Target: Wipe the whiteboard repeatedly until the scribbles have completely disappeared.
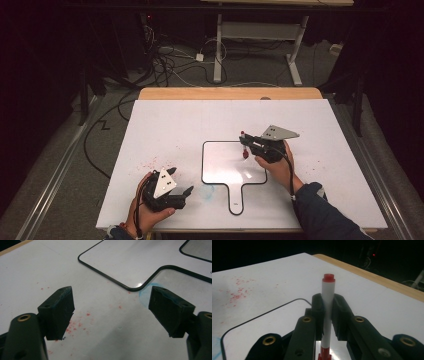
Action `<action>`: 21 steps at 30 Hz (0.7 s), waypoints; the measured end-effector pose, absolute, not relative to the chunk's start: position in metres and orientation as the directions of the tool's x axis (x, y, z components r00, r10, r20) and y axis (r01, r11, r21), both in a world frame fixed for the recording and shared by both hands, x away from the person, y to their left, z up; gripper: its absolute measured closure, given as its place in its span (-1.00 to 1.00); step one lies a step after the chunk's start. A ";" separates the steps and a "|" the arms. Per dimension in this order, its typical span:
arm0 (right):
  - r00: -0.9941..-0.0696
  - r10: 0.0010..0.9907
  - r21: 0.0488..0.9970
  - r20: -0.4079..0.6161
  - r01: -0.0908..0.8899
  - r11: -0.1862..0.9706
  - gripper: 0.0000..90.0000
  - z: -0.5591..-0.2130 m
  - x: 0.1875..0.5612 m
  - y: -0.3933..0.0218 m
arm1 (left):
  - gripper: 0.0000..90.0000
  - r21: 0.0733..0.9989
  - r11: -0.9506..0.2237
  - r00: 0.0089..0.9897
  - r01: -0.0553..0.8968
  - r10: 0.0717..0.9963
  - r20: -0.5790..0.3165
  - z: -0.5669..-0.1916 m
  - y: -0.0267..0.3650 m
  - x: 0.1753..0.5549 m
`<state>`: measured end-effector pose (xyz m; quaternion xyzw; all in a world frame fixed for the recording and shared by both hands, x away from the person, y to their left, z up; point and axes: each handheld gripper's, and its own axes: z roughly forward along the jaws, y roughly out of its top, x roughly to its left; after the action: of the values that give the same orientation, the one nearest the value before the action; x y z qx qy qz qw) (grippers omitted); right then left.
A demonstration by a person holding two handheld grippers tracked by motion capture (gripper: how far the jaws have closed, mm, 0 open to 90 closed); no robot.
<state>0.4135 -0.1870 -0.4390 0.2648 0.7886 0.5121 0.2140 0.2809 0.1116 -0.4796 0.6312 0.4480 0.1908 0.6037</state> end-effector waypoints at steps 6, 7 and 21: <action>-0.725 0.683 0.921 -0.085 0.206 0.332 0.81 -0.439 0.424 -0.202 | -0.57 0.933 0.128 0.527 0.335 0.796 -0.298 -0.480 0.113 0.281; -0.711 0.697 0.919 -0.094 0.207 0.335 0.81 -0.439 0.427 -0.207 | -0.57 0.933 0.129 0.525 0.337 0.796 -0.300 -0.480 0.113 0.281; -0.700 0.713 0.917 -0.041 0.257 0.305 0.81 -0.437 0.427 -0.223 | -0.57 0.934 0.122 0.526 0.337 0.798 -0.294 -0.480 0.112 0.280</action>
<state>0.4271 -0.2227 -0.4370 0.3129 0.7749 0.4995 0.2284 0.2804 0.1123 -0.4803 0.6342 0.4473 0.1919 0.6007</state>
